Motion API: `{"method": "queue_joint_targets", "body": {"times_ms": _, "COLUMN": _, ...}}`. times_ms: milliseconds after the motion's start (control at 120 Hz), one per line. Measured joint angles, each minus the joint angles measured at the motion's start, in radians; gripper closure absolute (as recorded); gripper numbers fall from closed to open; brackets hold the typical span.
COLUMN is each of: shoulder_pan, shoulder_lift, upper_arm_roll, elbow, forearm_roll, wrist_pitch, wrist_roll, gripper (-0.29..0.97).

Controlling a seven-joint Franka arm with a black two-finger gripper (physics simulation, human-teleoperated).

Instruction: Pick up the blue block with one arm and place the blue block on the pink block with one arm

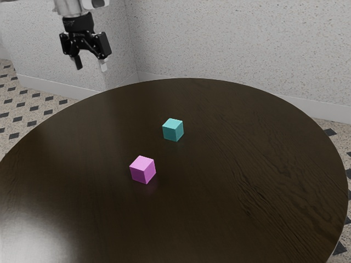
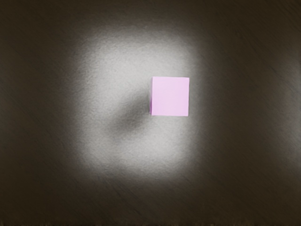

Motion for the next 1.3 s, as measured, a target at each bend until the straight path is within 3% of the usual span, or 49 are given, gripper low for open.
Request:
{"method": "queue_joint_targets", "body": {"times_ms": 183, "shoulder_pan": 0.000, "shoulder_lift": -0.005, "upper_arm_roll": 0.001, "elbow": 0.011, "forearm_roll": -0.008, "wrist_pitch": -0.015, "wrist_roll": -0.015, "gripper": 0.00}}
{"method": "queue_joint_targets", "body": {"times_ms": 233, "shoulder_pan": -0.005, "shoulder_lift": -0.075, "upper_arm_roll": -0.007, "elbow": 0.072, "forearm_roll": -0.002, "wrist_pitch": -0.026, "wrist_roll": -0.012, "gripper": 0.00}}
{"method": "queue_joint_targets", "body": {"times_ms": 325, "shoulder_pan": 0.012, "shoulder_lift": -0.193, "upper_arm_roll": -0.123, "elbow": 0.111, "forearm_roll": 0.021, "wrist_pitch": -0.041, "wrist_roll": -0.003, "gripper": 0.00}}
{"method": "queue_joint_targets", "body": {"times_ms": 375, "shoulder_pan": -0.005, "shoulder_lift": -0.186, "upper_arm_roll": -0.210, "elbow": 0.110, "forearm_roll": 0.111, "wrist_pitch": -0.047, "wrist_roll": 0.001, "gripper": 0.00}}
{"method": "queue_joint_targets", "body": {"times_ms": 467, "shoulder_pan": -0.082, "shoulder_lift": -0.098, "upper_arm_roll": -0.256, "elbow": 0.094, "forearm_roll": 0.200, "wrist_pitch": -0.058, "wrist_roll": 0.006, "gripper": 0.00}}
{"method": "queue_joint_targets", "body": {"times_ms": 683, "shoulder_pan": 0.086, "shoulder_lift": 0.092, "upper_arm_roll": -0.263, "elbow": -0.105, "forearm_roll": 0.247, "wrist_pitch": 0.102, "wrist_roll": -0.003, "gripper": 0.00}}
{"method": "queue_joint_targets", "body": {"times_ms": 825, "shoulder_pan": 0.115, "shoulder_lift": 0.165, "upper_arm_roll": -0.262, "elbow": -0.154, "forearm_roll": 0.255, "wrist_pitch": 0.220, "wrist_roll": -0.015, "gripper": 0.00}}
{"method": "queue_joint_targets", "body": {"times_ms": 942, "shoulder_pan": 0.109, "shoulder_lift": 0.223, "upper_arm_roll": -0.262, "elbow": -0.135, "forearm_roll": 0.264, "wrist_pitch": 0.293, "wrist_roll": -0.029, "gripper": 0.00}}
{"method": "queue_joint_targets", "body": {"times_ms": 1300, "shoulder_pan": 0.023, "shoulder_lift": 0.528, "upper_arm_roll": -0.213, "elbow": 0.124, "forearm_roll": 0.268, "wrist_pitch": 0.405, "wrist_roll": -0.064, "gripper": 0.00}}
